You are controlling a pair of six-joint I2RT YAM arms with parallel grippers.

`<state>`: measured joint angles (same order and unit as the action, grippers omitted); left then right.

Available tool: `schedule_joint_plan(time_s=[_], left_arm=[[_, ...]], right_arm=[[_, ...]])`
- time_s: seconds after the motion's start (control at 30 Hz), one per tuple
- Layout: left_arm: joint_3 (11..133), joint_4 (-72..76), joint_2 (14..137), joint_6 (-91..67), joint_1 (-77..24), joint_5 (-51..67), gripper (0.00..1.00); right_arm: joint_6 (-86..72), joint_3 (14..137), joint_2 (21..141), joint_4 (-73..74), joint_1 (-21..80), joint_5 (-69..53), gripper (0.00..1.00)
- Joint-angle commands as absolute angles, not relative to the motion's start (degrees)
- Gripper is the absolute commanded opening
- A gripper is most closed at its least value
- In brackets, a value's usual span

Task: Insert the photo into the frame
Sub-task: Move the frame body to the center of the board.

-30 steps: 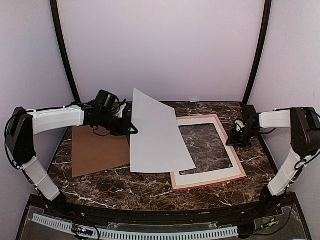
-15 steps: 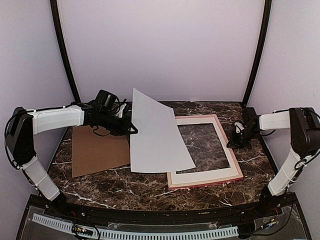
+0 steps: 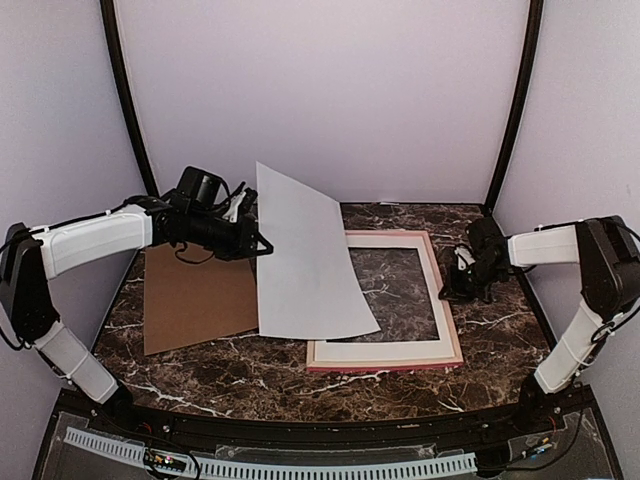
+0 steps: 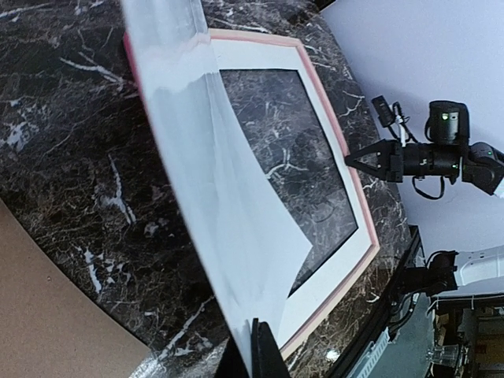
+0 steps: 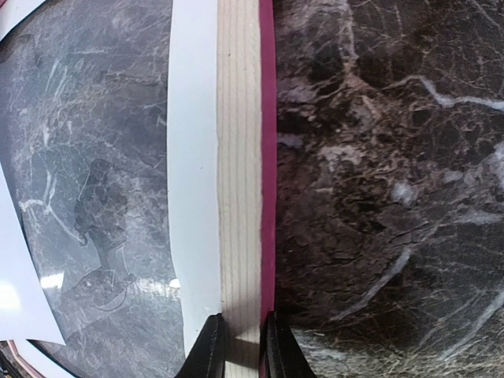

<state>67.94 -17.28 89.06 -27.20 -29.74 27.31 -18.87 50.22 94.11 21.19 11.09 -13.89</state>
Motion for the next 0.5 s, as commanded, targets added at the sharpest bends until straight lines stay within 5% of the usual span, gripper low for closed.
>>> schedule_joint_plan(time_s=[0.0,0.23,0.47], left_arm=[[70.9,-16.9,85.0,-27.8,-29.4,30.8,0.00],[70.7,-8.0,84.2,-33.8,-29.9,37.5,0.00],[74.7,-5.7,85.5,-37.2,-32.9,36.6,0.00]], right_arm=[[-21.5,50.3,93.8,19.5,14.0,-16.3,0.16],[-22.8,51.6,93.6,19.3,18.2,-17.2,0.17],[-23.3,53.7,90.7,21.0,18.6,-17.2,0.43]])
